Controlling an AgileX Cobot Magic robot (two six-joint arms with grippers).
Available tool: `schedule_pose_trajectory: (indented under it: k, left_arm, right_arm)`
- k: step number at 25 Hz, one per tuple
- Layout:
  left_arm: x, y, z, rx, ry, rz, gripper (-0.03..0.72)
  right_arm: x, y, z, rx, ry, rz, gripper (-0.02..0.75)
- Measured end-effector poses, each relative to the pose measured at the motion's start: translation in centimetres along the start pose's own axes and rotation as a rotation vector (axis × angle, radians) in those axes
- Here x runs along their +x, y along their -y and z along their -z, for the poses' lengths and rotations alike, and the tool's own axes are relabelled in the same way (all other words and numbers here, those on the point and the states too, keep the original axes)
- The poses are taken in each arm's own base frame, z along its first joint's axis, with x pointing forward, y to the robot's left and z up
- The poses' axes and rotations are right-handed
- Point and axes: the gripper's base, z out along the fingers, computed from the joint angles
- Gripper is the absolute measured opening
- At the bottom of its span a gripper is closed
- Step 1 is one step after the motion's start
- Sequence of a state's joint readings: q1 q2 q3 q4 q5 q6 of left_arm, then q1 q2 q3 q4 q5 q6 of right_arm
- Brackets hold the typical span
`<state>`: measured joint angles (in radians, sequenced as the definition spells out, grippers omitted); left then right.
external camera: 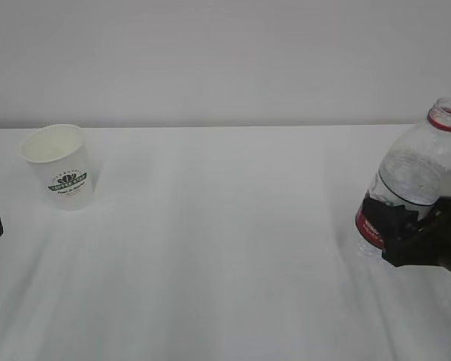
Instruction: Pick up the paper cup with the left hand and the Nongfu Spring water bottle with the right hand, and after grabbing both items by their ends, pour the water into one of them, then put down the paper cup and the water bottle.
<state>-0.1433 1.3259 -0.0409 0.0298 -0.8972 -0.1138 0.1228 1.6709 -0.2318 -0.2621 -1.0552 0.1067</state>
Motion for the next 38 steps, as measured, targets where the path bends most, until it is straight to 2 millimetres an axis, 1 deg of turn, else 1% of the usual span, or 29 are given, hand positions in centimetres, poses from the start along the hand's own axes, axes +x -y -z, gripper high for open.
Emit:
schedule_pose_trajectory:
  k: [5, 12, 14, 19, 21, 24, 29, 35, 38]
  left_arm:
    - [0.6, 0.0, -0.6, 0.004, -0.017, -0.003, 0.514]
    - [0.9, 0.0, -1.4, 0.020, 0.035, 0.004, 0.520]
    - [1.4, 0.0, -1.6, 0.021, 0.010, 0.005, 0.543]
    - [2.6, -0.1, -2.3, 0.022, -0.057, -0.011, 0.659]
    - [2.7, -0.1, -2.3, 0.021, -0.065, -0.013, 0.673]
    - [2.5, -0.1, -2.6, 0.022, -0.054, -0.014, 0.680]
    - [1.9, 0.1, -4.1, 0.035, -0.027, -0.020, 0.682]
    - [2.7, 0.0, -5.5, 0.042, -0.067, -0.022, 0.682]
    - [2.7, 0.1, -6.3, 0.051, -0.064, -0.026, 0.682]
  right_arm:
    - [-0.4, 0.1, -0.4, -0.005, 0.017, 0.007, 0.484]
    - [-0.4, 0.0, -0.4, -0.008, 0.016, 0.004, 0.484]
    - [-0.5, 0.0, -0.4, -0.009, 0.026, 0.002, 0.484]
    - [-0.6, 0.0, -0.4, -0.012, 0.033, 0.002, 0.484]
    - [-0.6, 0.0, -0.4, -0.013, 0.033, 0.003, 0.484]
    - [-0.6, 0.0, -0.4, -0.013, 0.033, 0.003, 0.484]
    - [-0.6, 0.0, -0.4, -0.015, 0.032, 0.004, 0.484]
    - [-0.6, 0.0, -0.4, -0.015, 0.032, 0.004, 0.484]
    - [-0.6, 0.0, -0.4, -0.015, 0.032, 0.004, 0.484]
